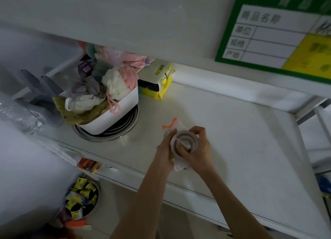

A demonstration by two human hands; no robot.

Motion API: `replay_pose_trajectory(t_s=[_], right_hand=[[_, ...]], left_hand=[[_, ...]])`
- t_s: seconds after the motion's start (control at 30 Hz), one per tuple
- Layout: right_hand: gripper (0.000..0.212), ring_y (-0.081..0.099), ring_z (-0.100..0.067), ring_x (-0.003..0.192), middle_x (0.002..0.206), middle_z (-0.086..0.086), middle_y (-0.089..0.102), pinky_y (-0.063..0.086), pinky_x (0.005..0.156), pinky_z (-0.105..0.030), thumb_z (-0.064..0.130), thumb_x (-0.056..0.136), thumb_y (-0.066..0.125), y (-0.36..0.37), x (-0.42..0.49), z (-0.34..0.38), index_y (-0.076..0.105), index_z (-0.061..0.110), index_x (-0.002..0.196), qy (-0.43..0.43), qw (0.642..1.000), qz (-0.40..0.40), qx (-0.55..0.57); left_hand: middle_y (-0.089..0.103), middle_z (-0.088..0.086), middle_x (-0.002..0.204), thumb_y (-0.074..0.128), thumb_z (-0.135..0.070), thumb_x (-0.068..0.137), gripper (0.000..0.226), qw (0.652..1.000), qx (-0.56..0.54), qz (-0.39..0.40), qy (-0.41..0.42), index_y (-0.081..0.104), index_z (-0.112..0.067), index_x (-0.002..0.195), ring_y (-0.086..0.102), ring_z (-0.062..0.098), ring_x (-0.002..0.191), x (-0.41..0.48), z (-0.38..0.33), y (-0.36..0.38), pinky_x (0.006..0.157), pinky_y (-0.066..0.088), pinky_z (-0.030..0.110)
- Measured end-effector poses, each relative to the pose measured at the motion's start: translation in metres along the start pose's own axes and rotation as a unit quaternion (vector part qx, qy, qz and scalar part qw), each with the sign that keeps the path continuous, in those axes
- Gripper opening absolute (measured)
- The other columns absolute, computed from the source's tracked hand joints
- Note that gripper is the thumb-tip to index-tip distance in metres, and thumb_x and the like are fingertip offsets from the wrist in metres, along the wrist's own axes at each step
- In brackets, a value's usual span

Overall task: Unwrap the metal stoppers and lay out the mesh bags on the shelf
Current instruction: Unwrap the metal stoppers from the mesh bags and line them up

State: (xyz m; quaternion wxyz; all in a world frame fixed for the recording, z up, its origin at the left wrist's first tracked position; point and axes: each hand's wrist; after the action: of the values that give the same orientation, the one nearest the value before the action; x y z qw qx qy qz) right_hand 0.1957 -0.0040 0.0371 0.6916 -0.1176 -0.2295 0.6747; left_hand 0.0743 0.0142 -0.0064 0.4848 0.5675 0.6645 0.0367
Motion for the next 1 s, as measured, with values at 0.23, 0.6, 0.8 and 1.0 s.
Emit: replay_pose_trajectory(t_s=[0.23,0.6,0.8,1.0], right_hand=[[0.017,0.071,-0.010,0.076,0.082,-0.001,0.075,0.057,0.068,-0.028,0.021,0.075,0.082,-0.008,0.000,0.002,0.070,0.019,0.087,0.117,0.976,-0.071,0.167],[0.016,0.073,-0.013,0.069,0.069,0.000,0.076,0.059,0.071,-0.034,0.028,0.075,0.081,-0.015,-0.012,0.002,0.074,0.013,0.076,0.295,0.887,-0.135,0.329],[0.019,0.071,-0.007,0.058,0.065,-0.001,0.074,0.057,0.054,-0.022,0.027,0.078,0.078,-0.026,-0.011,-0.003,0.071,0.011,0.077,0.322,0.876,-0.132,0.334],[0.024,0.073,-0.020,0.072,0.079,-0.010,0.075,0.060,0.064,-0.030,0.030,0.077,0.079,-0.035,-0.010,-0.009,0.073,0.008,0.083,0.332,0.877,-0.124,0.324]], left_hand=[[0.061,0.026,0.101,0.080,-0.029,0.071,0.062,0.985,0.022,-0.022,0.167,0.058,0.015,0.109,0.062,0.039,0.093,-0.005,0.010,0.013,0.084,0.053,0.053],[0.066,0.003,0.123,0.046,-0.024,0.104,0.037,0.929,0.218,-0.086,0.285,0.043,-0.033,0.139,0.066,0.017,0.109,-0.019,0.046,0.022,0.091,0.054,0.040],[0.058,0.032,0.119,0.050,-0.040,0.100,0.056,0.957,0.204,-0.019,0.204,0.035,-0.005,0.141,0.052,0.053,0.118,-0.020,0.063,0.015,0.101,0.038,0.071],[0.063,0.022,0.124,0.069,-0.035,0.089,0.059,0.945,0.228,0.050,0.231,0.044,-0.008,0.135,0.064,0.034,0.114,-0.046,0.064,0.033,0.094,0.054,0.046]])
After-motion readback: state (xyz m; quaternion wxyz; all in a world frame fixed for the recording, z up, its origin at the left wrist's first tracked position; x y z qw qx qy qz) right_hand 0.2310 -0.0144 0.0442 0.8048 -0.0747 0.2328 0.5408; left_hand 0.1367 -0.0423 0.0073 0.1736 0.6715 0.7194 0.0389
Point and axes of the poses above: each hand's wrist, its own x-axis towards the middle knuckle, its own y-axis out of the palm, z = x × y
